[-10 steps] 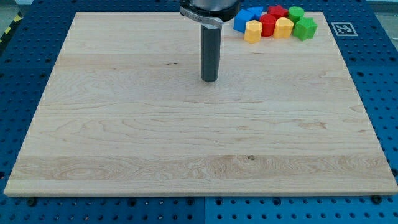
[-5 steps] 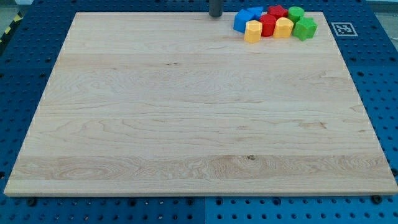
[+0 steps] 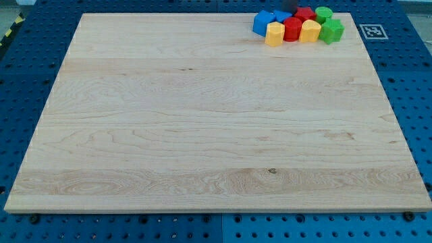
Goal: Separate the blue triangle from the group of blocks
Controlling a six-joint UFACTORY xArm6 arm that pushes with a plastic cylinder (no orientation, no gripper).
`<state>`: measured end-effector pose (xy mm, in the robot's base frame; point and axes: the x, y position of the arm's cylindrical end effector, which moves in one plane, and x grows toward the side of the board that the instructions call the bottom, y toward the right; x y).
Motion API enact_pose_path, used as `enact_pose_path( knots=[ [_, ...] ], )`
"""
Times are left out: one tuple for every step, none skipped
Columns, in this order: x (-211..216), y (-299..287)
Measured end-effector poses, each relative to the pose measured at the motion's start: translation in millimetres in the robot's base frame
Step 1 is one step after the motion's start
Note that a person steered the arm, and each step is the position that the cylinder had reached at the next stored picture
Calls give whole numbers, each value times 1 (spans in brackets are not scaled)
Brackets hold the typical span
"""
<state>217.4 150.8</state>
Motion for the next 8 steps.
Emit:
enact_pose_path(
  knots=[
    [12,-33],
    [26,-72],
    [53,-94],
    [77,-94],
    [89,-82],
    [127,-66],
    [169,-46],
    [207,0]
  ],
)
